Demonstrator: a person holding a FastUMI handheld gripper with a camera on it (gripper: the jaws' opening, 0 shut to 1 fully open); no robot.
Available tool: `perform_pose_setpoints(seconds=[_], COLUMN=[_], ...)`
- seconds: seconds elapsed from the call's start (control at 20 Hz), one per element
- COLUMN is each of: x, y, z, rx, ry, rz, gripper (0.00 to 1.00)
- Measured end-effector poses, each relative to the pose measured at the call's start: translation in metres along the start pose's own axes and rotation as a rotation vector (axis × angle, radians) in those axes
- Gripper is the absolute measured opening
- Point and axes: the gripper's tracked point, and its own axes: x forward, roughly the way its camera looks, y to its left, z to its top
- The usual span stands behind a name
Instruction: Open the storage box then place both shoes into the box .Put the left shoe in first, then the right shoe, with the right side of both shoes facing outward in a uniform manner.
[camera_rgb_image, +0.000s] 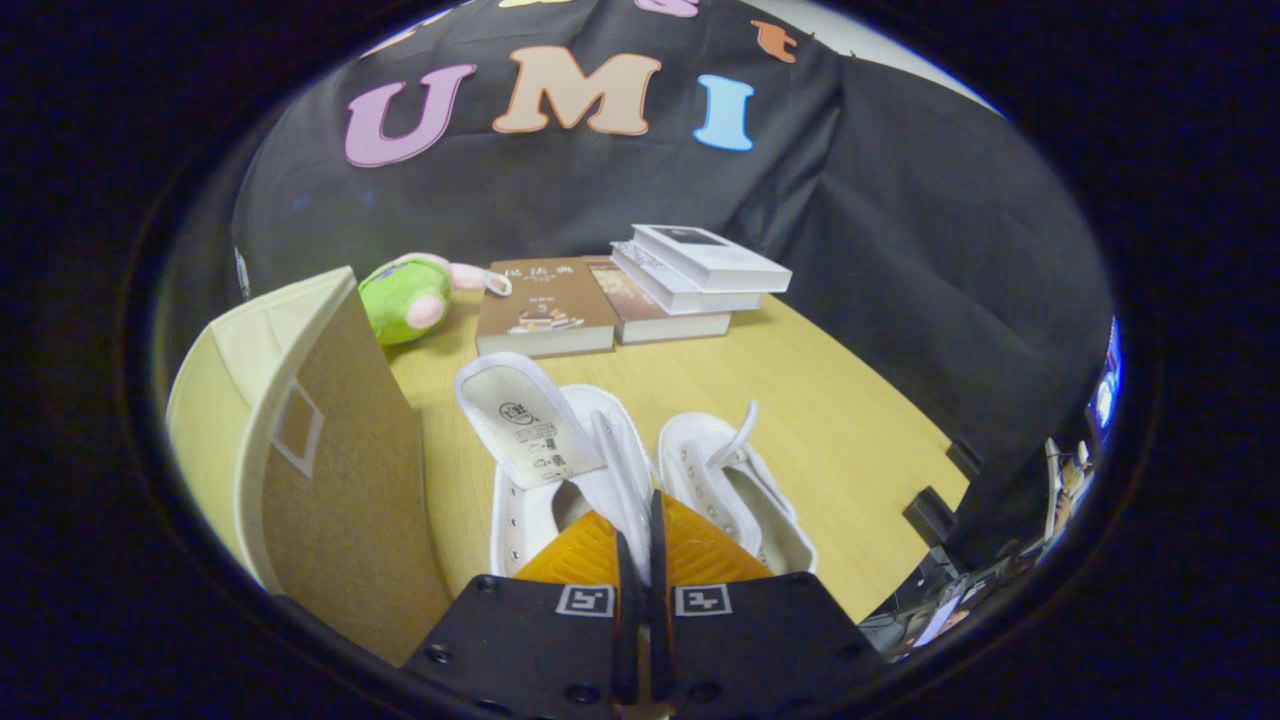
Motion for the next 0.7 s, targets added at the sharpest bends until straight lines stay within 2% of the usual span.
perform_pose_setpoints(seconds=[0.5,0.6,0.7], x=[-0.101,-0.119,-0.129], y=[0.015,0.039,0.078], z=[0.112,0.132,0.145], rx=[0.026,0.053,0.076], ry=[-0.232,-0.262,-0.271], rz=[-0.012,0.031,0.117], gripper=[0.08,0.08,0.08])
